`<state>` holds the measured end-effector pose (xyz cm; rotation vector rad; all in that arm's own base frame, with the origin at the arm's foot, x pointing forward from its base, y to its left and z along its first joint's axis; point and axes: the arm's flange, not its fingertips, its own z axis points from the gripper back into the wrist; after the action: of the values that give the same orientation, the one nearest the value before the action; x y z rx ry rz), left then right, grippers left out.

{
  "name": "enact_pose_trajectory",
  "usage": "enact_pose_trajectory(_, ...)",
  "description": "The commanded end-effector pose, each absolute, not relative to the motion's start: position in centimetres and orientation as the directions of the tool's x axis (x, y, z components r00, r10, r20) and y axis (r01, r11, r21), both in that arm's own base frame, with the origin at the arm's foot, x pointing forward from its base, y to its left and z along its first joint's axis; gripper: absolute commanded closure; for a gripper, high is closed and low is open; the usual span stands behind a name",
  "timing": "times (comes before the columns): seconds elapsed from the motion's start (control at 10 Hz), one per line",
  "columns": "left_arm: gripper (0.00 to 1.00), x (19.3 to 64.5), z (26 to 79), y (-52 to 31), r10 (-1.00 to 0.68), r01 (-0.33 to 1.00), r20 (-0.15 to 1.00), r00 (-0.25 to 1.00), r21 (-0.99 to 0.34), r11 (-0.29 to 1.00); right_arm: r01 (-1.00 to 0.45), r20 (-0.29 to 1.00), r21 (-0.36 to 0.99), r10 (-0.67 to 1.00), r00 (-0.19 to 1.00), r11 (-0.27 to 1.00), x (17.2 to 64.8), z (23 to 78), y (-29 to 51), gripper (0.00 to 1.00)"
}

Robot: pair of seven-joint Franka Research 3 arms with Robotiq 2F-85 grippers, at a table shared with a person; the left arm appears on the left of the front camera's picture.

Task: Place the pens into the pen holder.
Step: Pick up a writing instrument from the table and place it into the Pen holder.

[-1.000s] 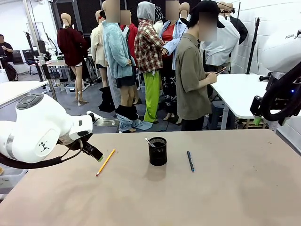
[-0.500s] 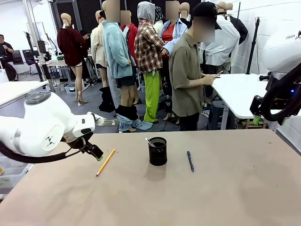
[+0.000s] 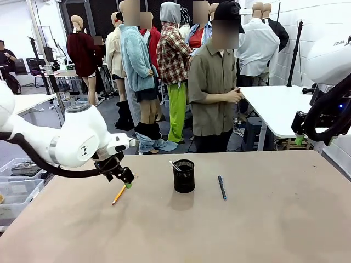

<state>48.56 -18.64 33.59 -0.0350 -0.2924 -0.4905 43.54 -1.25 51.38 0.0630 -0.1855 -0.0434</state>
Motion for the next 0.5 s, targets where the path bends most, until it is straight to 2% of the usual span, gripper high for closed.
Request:
enact_pose_trajectory(0.0, 0.0, 50.4, 33.1, -19.4, -0.436, 0.443, 0.233, 0.869, 0.025, 0.896, 0.044, 0.197, 0.037, -0.05, 0.979, 0.998, 43.2, 50.9, -1.2, 0.14)
enact_pose_trajectory(0.4, 0.0, 52.2, 31.0, -19.5, -0.39, 0.388, 0.163, 0.906, 0.045, 0.921, 0.044, 0.197, 0.037, -0.05, 0.979, 0.998, 43.2, 50.9, -1.2, 0.14)
